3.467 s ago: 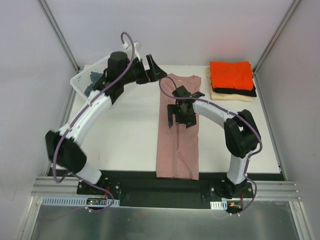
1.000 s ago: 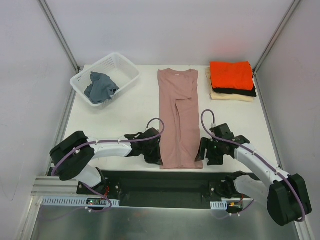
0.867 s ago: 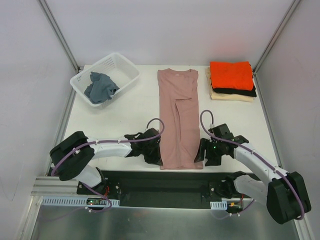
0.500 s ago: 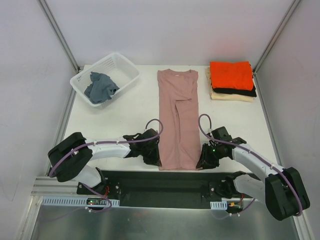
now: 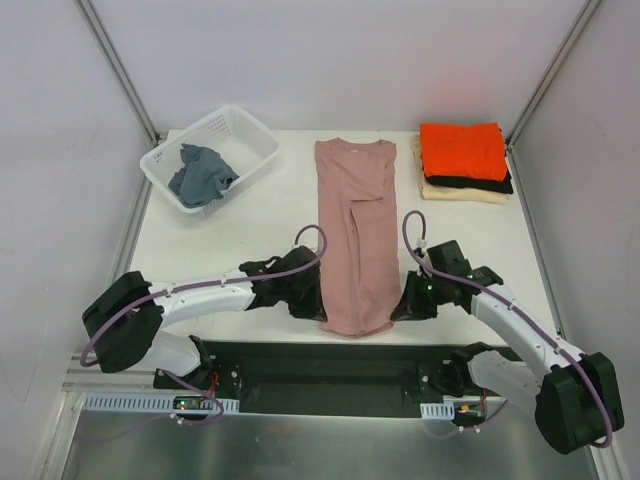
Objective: Fold and stack the t-shirts
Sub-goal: Grab the bottom of the folded rectangular tshirt with both arms, then fold the folded rectangular tshirt in 1/3 of the way
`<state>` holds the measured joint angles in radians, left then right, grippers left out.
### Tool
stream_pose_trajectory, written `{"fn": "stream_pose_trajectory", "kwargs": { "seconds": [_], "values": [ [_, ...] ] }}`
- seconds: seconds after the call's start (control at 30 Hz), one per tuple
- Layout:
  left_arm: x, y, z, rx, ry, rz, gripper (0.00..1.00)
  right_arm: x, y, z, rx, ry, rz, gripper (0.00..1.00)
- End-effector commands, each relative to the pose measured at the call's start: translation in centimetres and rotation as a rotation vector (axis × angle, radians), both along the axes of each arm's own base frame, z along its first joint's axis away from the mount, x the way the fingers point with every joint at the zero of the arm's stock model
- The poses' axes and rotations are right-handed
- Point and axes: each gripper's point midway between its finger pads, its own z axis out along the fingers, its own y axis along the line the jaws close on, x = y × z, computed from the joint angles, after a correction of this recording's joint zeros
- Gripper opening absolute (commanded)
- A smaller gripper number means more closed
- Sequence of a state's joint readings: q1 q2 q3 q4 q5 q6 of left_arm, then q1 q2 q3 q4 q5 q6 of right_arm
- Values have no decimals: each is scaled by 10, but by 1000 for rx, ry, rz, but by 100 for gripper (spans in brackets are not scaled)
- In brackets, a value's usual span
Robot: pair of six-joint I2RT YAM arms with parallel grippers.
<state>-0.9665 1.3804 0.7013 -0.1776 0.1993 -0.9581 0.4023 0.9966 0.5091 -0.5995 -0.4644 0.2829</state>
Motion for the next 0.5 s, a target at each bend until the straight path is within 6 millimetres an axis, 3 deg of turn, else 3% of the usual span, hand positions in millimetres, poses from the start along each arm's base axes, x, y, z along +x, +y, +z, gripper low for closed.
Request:
{"fn": "stream_pose_trajectory", "kwargs": {
  "seconds": [0.0, 0.2, 0.3, 0.37, 0.47],
  "values": [
    [42, -10, 46, -38, -136, -10, 0, 53, 4, 49, -20, -213, -31, 3],
    [105, -17, 88, -110, -233, 37, 0, 118, 13, 91, -37, -338, -74, 3],
    [140, -18, 98, -124, -262, 46, 0, 156, 20, 105, -41, -369, -90, 3],
    [163, -13, 91, -115, -244, 72, 0, 175, 20, 108, -53, -381, -99, 3],
    [197, -10, 104, -144, -267, 98, 0, 209, 23, 115, -63, -397, -117, 3]
  ]
}}
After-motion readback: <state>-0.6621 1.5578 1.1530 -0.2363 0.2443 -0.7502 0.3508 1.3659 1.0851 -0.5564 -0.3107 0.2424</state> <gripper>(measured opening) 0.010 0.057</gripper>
